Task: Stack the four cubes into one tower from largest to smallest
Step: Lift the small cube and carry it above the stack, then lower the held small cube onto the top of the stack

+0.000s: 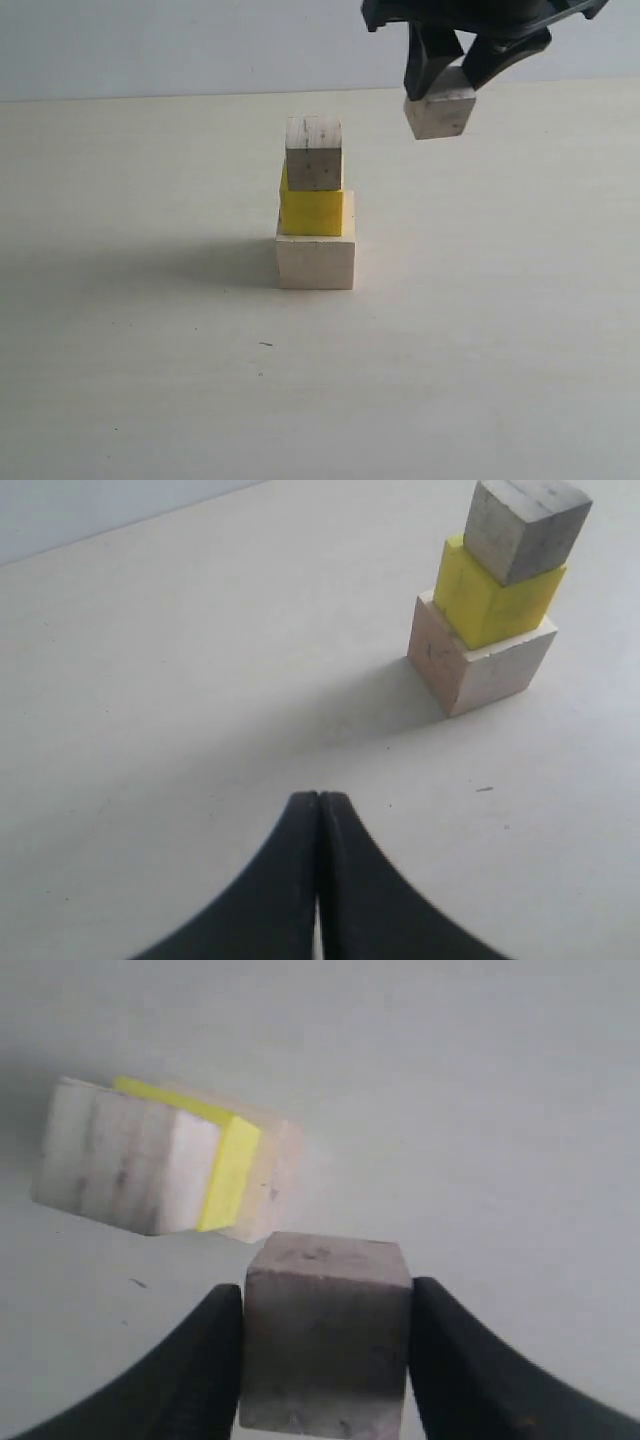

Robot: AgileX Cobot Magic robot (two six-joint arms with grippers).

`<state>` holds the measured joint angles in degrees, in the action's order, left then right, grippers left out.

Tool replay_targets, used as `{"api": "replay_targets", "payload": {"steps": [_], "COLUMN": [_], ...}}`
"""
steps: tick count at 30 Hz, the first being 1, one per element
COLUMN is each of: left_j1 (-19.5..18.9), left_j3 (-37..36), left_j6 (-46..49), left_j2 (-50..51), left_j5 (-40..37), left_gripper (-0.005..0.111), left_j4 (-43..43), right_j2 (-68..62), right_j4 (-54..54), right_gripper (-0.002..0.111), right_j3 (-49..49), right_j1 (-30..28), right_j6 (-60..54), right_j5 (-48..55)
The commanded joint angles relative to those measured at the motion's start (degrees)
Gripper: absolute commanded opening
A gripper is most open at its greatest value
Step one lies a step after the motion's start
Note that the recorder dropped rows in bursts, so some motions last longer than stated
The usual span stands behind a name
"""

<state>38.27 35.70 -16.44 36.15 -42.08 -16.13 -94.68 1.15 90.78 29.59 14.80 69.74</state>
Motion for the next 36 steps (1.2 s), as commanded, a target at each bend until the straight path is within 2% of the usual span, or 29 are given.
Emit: {"api": "replay_targets", "payload": {"steps": [1, 12, 36], "left_j1": [-0.1, -0.1, -0.1], "left_j3": [-0.1, -0.1, -0.1], "left_j6": [-0.2, -0.2, -0.2], "left_j2": [-1.6, -2.2, -2.2], "left_j5": [0.5, 0.5, 0.5], "left_gripper": [0.0, 0.0, 0.0], "left_j4": [0.5, 0.8, 1.8], "right_j2": [-2.1, -8.7, -12.3], "right_j4": [-0.2, -3.3, 0.7], "right_gripper": [0.0, 0.0, 0.0], "right_j3": [4.1, 12.7, 14.3], "right_j1": [2.4, 7.6, 7.8], "right_j6": [2.7, 6.4, 9.9], "right_j5": [0.2, 0.2, 0.2]}}
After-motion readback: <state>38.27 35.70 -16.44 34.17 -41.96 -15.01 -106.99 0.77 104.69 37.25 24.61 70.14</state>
